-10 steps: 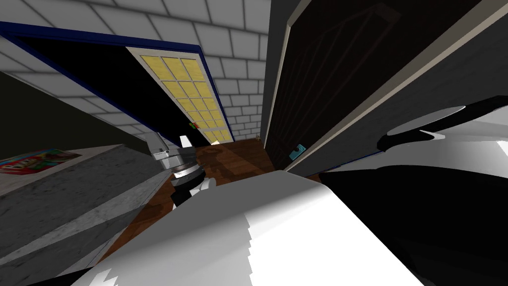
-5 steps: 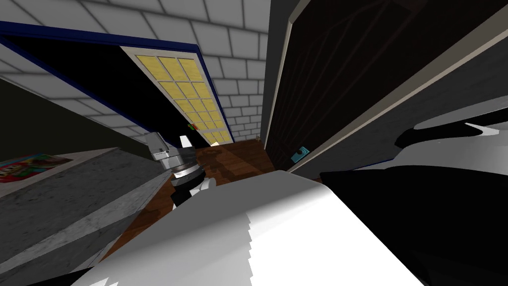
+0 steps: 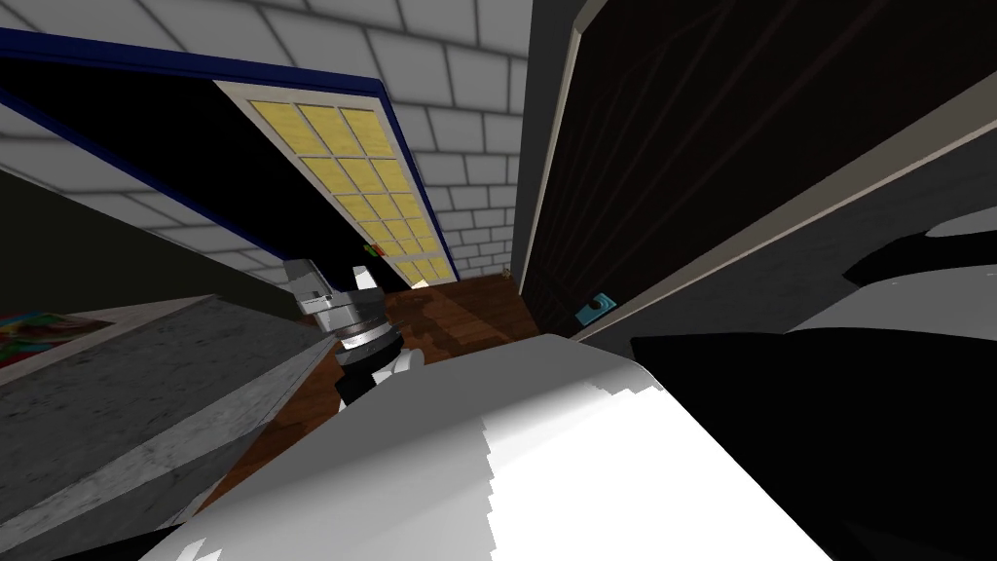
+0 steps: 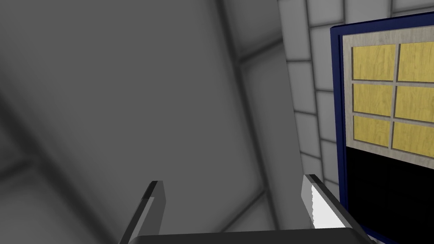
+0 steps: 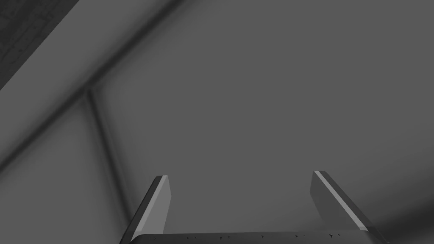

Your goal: Push the door open

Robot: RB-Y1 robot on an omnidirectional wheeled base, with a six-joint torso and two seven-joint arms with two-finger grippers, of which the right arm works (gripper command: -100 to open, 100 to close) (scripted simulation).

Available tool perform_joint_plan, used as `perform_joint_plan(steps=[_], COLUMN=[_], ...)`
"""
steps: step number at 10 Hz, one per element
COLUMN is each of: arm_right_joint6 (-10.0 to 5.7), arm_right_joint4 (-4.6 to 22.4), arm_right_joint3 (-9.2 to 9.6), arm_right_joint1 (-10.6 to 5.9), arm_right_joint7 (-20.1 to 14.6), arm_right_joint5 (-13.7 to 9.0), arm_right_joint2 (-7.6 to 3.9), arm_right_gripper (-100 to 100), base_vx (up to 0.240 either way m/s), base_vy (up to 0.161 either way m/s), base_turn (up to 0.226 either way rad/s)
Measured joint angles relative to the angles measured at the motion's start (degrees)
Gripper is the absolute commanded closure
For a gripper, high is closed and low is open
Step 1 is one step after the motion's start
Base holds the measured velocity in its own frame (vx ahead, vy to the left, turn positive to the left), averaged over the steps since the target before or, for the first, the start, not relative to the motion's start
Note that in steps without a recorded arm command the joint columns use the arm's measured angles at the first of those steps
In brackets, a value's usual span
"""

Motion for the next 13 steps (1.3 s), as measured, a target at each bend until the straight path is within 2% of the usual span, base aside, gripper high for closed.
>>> perform_joint_plan(steps=[1, 2, 3, 5, 6, 12, 13], arm_right_joint6=[-0.02, 0.36, 0.27, 0.26, -0.14, -1.73, -1.73], arm_right_joint4=[0.39, 0.35, 0.02, 0.5, 0.78, 1.78, 2.59], arm_right_joint3=[-0.68, -1.17, -1.77, -3.0, -3.82, -7.07, -7.63], arm_right_joint1=[-0.87, -1.26, -1.86, -3.5, -4.48, -9.38, -10.19], arm_right_joint7=[-0.55, -0.63, -0.46, -1.06, -1.09, -3.86, -4.51], arm_right_joint5=[-1.38, -2.21, -3.69, -6.7, -8.98, -17.84, -19.35], arm_right_joint2=[-0.84, -0.72, -1.12, -2.65, -4.17, -9.56, -10.94], arm_right_gripper=[-100, -100, -100, -100, -100, -100, -100], base_vx=[0.065, 0.052, 0.07, 0.097, 0.103, 0.104, 0.096], base_vy=[0.002, -0.001, 0.007, 0.01, -0.034, -0.029, -0.011], base_turn=[-0.004, -0.006, -0.013, -0.017, -0.019, -0.012, -0.016])
